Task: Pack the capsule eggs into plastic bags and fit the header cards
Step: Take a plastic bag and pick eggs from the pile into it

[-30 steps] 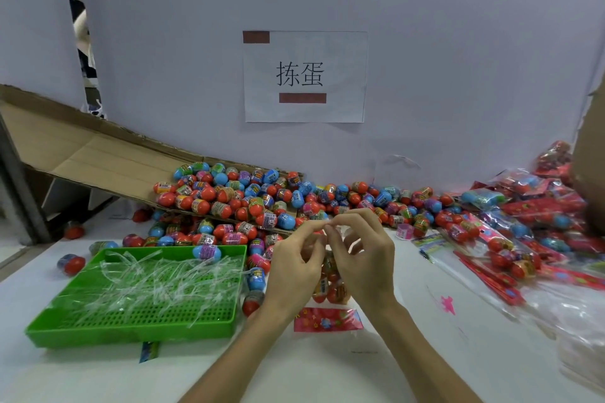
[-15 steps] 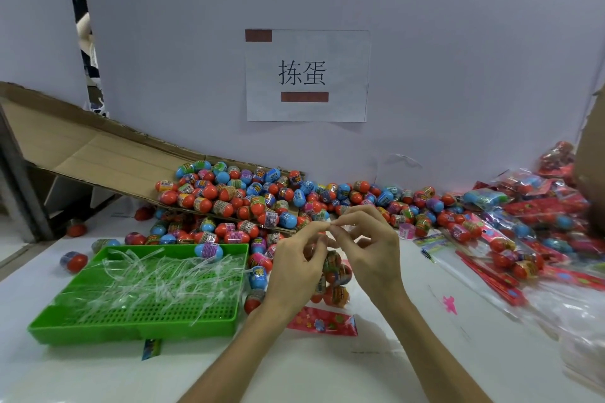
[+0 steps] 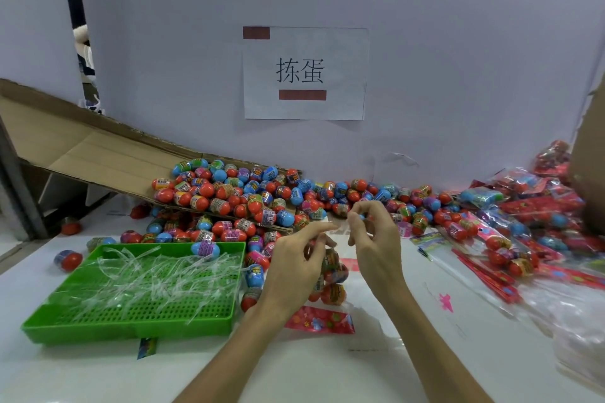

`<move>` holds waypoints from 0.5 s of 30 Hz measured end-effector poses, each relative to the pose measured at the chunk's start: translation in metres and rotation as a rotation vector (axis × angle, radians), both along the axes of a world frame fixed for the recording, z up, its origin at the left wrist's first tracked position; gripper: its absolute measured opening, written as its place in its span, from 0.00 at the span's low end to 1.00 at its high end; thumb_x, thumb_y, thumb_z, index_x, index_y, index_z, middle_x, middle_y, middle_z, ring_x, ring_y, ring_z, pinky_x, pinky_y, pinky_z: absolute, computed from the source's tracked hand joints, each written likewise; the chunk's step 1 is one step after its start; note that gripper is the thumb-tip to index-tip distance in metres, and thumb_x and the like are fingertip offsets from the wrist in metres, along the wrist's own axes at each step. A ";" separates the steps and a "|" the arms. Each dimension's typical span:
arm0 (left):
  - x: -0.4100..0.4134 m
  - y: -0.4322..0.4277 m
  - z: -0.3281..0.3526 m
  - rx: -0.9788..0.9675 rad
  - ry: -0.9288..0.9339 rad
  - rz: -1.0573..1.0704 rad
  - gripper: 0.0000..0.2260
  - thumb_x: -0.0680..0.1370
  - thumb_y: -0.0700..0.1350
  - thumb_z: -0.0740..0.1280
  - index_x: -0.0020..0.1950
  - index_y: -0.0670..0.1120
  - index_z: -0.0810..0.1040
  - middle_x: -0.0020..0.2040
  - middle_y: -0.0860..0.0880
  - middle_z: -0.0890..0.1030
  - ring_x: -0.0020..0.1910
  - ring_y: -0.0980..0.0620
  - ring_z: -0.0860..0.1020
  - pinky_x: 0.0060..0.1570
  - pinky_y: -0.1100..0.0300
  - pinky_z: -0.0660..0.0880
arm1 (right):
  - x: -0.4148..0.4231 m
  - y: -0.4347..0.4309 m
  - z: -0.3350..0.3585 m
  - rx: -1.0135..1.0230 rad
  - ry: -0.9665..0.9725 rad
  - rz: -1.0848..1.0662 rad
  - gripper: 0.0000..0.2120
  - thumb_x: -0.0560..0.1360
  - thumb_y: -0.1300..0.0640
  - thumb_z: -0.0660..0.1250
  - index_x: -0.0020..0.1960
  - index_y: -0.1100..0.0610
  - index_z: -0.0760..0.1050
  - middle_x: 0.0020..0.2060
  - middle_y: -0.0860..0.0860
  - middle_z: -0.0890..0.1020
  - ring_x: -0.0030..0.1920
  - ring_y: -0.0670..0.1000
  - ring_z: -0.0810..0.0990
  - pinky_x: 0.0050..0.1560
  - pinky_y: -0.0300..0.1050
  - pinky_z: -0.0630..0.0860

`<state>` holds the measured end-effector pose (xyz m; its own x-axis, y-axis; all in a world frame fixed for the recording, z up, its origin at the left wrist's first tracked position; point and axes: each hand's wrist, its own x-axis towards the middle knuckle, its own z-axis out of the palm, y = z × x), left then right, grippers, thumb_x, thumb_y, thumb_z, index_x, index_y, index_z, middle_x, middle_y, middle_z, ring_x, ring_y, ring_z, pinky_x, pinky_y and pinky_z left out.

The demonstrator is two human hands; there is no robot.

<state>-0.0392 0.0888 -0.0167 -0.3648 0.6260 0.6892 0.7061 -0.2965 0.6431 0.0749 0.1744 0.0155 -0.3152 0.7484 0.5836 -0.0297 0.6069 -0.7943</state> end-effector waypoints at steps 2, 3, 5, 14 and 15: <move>-0.003 0.001 0.000 0.014 -0.085 0.030 0.10 0.84 0.38 0.66 0.59 0.50 0.83 0.43 0.60 0.85 0.44 0.62 0.85 0.46 0.66 0.82 | 0.005 0.009 0.002 -0.119 0.049 -0.050 0.05 0.83 0.61 0.64 0.48 0.57 0.74 0.40 0.54 0.77 0.37 0.51 0.76 0.35 0.38 0.73; -0.004 0.001 0.000 0.021 -0.145 0.035 0.10 0.83 0.38 0.66 0.57 0.50 0.83 0.42 0.58 0.86 0.44 0.60 0.85 0.46 0.64 0.82 | 0.008 0.015 0.002 -0.192 0.081 -0.077 0.05 0.83 0.60 0.64 0.49 0.57 0.75 0.39 0.53 0.77 0.35 0.49 0.76 0.34 0.37 0.73; -0.004 -0.001 0.004 0.029 -0.252 0.035 0.11 0.83 0.37 0.66 0.55 0.51 0.83 0.41 0.56 0.87 0.44 0.57 0.86 0.46 0.62 0.83 | 0.014 0.028 0.001 -0.338 0.138 -0.127 0.05 0.83 0.59 0.63 0.51 0.57 0.77 0.38 0.53 0.77 0.34 0.48 0.75 0.33 0.40 0.73; -0.017 -0.001 0.005 0.088 -0.495 0.181 0.10 0.83 0.36 0.65 0.53 0.49 0.83 0.40 0.53 0.87 0.43 0.58 0.86 0.46 0.65 0.82 | 0.047 0.067 0.000 -0.643 0.511 -0.440 0.06 0.82 0.60 0.65 0.55 0.61 0.79 0.41 0.53 0.84 0.36 0.46 0.84 0.41 0.44 0.82; -0.016 -0.001 0.005 0.073 -0.515 0.185 0.10 0.83 0.36 0.65 0.53 0.48 0.83 0.40 0.53 0.87 0.43 0.58 0.86 0.46 0.65 0.82 | 0.047 0.064 0.004 -0.598 0.554 -0.483 0.04 0.82 0.60 0.65 0.54 0.59 0.79 0.44 0.55 0.85 0.40 0.48 0.86 0.44 0.46 0.84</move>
<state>-0.0556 0.0880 -0.0115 -0.7656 0.4767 0.4320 0.3502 -0.2545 0.9014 0.1218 0.2380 0.0198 0.3135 0.9490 0.0346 -0.3478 0.1486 -0.9257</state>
